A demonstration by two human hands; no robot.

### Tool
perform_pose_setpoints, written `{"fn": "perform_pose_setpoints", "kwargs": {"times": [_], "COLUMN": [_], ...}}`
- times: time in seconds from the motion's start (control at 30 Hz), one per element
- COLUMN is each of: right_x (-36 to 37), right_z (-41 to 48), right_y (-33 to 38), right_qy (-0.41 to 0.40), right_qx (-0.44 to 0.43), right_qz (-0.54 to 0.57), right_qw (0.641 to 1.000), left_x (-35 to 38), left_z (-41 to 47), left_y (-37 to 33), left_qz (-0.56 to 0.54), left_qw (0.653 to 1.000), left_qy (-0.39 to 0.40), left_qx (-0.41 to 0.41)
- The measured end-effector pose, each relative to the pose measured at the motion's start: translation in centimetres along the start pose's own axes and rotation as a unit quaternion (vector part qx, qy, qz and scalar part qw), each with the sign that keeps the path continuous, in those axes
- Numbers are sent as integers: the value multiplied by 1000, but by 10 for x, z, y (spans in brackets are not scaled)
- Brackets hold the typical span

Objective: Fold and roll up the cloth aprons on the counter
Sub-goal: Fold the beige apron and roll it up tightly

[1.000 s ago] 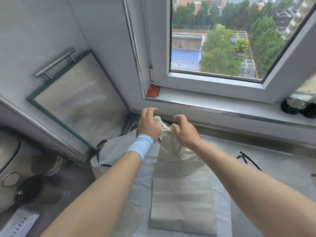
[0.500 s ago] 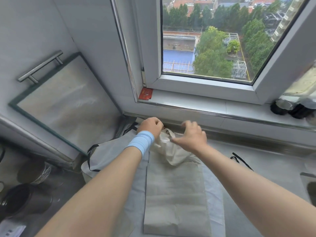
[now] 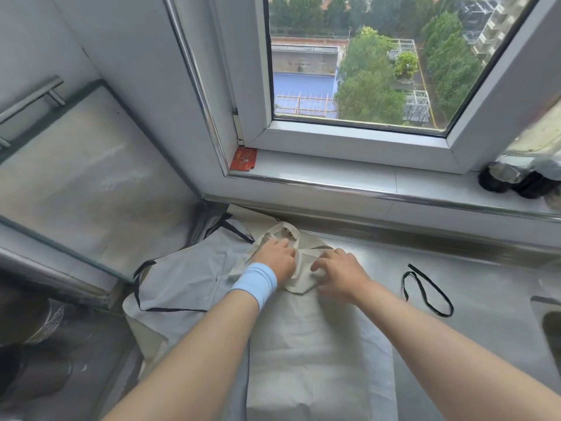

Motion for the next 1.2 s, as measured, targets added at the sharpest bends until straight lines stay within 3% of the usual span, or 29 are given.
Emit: {"fn": "perform_pose_setpoints", "kwargs": {"times": [0.1,0.2,0.33,0.4,0.47,0.53,0.63,0.73,0.8,0.87,0.93,1.07,1.13,1.2], "right_x": [-3,-3,-6,-9,-21,-40,-63,-70,-70,-72,-66,-30,-6,15], "right_z": [-4,1,13,18,20,19,9,6,6,2,-2,-20,-33,-54], "right_y": [4,4,1,-2,-5,-11,-21,-15,-18,-26,-31,-24,-23,-22], "right_qy": [-43,-50,-72,-89,-132,-223,-319,-297,-292,-309,-293,-181,-130,-104], "right_qx": [-27,-21,-14,-2,18,42,57,20,57,147,201,207,225,251], "right_qz": [24,-26,-94,-65,39,112,152,83,28,73,136,133,128,128], "right_qw": [998,998,993,994,990,967,934,951,954,937,925,952,957,954], "left_x": [-12,-11,-5,2,5,-1,-11,-18,-23,-22,-15,17,41,63], "left_z": [4,7,-1,-2,2,6,7,10,7,3,-6,-36,-50,-70], "left_y": [23,44,22,10,8,21,55,85,95,91,77,39,23,8], "left_qz": [-113,-244,-159,-111,-82,-141,-317,-424,-500,-547,-508,-365,-363,-392], "left_qw": [988,961,986,993,997,987,919,840,774,738,766,855,870,853], "left_qy": [-62,-31,52,30,1,-46,-102,-176,-253,-296,-318,-282,-205,-121], "left_qx": [-86,-124,-14,19,7,-69,-209,-290,-295,-263,-235,-237,-263,-322]}}
Point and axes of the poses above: each hand's wrist, its own z-axis towards the middle knuckle, its own x-axis out of the palm, y = z × x, the point moved 7 cm from there along z, towards the middle knuckle, and after that the axes turned 2 degrees about z, right-handed, at the moved point
